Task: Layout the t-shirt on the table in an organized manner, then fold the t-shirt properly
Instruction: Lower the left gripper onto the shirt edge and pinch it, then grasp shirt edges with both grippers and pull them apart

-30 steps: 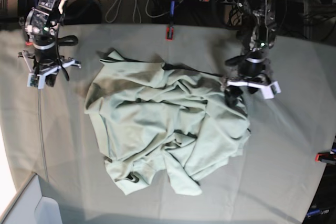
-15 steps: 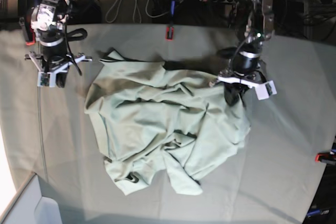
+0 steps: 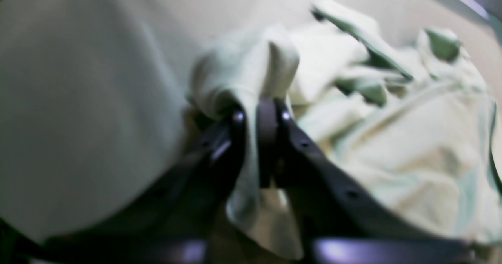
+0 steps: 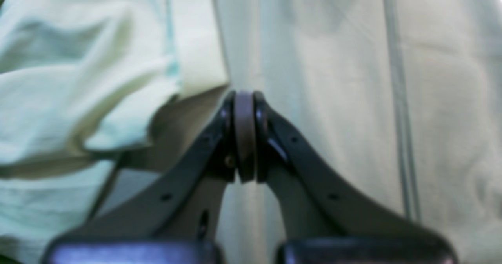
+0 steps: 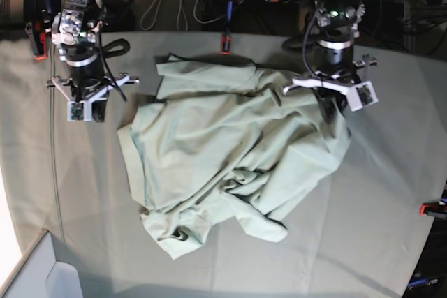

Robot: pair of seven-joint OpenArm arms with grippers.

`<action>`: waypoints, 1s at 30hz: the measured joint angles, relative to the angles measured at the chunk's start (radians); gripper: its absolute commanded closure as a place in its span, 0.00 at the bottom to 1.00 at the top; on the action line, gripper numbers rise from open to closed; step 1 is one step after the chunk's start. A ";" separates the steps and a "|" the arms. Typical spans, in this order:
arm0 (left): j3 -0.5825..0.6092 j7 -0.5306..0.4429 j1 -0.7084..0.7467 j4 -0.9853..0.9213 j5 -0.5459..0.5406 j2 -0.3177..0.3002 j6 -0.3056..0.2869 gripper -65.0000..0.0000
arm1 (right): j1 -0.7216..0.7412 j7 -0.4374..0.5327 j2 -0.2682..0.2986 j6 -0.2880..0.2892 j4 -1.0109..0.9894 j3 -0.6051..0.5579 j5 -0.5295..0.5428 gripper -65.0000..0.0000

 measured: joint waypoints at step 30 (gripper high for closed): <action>-0.365 -0.012 -0.030 -0.157 -0.086 -0.041 -0.003 0.00 | -0.071 -0.094 0.037 -0.001 -0.100 -0.334 0.003 0.36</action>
